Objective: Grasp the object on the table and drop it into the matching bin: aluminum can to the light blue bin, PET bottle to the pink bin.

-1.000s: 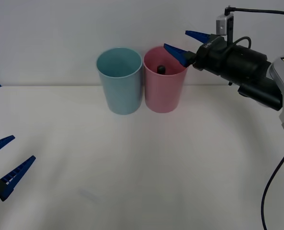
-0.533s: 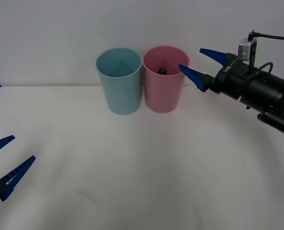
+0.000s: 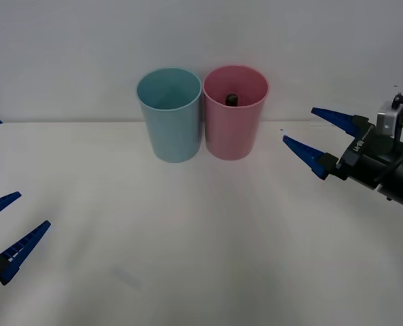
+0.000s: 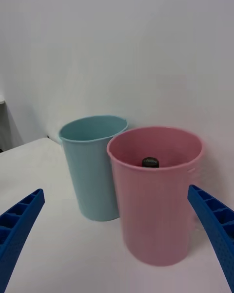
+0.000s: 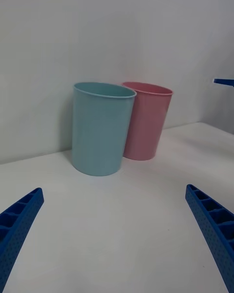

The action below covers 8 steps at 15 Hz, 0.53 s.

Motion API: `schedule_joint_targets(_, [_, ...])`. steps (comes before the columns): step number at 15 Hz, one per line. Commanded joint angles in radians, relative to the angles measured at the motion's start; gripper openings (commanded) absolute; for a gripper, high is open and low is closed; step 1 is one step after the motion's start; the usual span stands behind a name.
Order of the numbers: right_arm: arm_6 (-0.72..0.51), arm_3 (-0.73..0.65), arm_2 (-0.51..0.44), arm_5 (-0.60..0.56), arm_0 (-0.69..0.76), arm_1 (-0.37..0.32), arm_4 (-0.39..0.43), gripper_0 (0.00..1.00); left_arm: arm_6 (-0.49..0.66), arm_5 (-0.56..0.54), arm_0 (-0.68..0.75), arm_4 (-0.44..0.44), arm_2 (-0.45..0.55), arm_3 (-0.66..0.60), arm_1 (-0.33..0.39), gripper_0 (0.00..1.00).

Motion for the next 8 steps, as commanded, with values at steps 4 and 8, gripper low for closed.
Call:
schedule_joint_targets(4, [0.197,-0.051,-0.068,-0.027,0.197,0.006,-0.043,1.0,0.0,0.0,0.0,0.0,0.0,0.0,0.0,1.0])
schedule_joint_targets(8, [0.281,-0.051,-0.131,-0.059,0.274,0.057,-0.042,1.0,0.0,0.0,0.0,0.0,0.0,0.0,0.0,1.0])
